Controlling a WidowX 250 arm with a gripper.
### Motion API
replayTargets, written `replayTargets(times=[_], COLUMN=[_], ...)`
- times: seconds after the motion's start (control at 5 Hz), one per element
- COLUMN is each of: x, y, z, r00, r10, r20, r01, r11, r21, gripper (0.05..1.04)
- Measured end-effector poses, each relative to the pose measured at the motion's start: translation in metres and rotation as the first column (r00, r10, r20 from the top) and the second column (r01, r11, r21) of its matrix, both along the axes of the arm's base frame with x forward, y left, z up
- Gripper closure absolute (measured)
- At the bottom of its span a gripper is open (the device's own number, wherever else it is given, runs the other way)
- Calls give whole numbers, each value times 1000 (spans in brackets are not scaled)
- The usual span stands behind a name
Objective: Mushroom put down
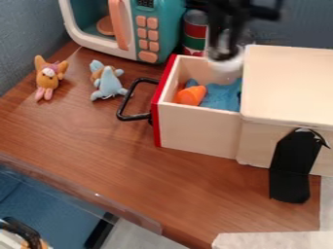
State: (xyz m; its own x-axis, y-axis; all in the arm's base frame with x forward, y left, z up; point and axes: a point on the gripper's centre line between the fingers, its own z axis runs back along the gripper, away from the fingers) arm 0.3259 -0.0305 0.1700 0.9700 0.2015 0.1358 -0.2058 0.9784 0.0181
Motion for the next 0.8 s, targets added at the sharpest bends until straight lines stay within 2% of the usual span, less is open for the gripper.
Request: replayTargets(times=[0.2,0.4,0.6,0.8], x=[-29,-56,-84,-96], y=[48,88,134,151], z=[-7,-40,-68,-89], r00=[993,986,960,950], r10=[113,166,281,311], r20=[14,-6,-15,9], r01=[-113,-166,-281,-311], r11=[993,986,960,949], r21=[-15,-11,-1,58], gripper=[889,889,889,889])
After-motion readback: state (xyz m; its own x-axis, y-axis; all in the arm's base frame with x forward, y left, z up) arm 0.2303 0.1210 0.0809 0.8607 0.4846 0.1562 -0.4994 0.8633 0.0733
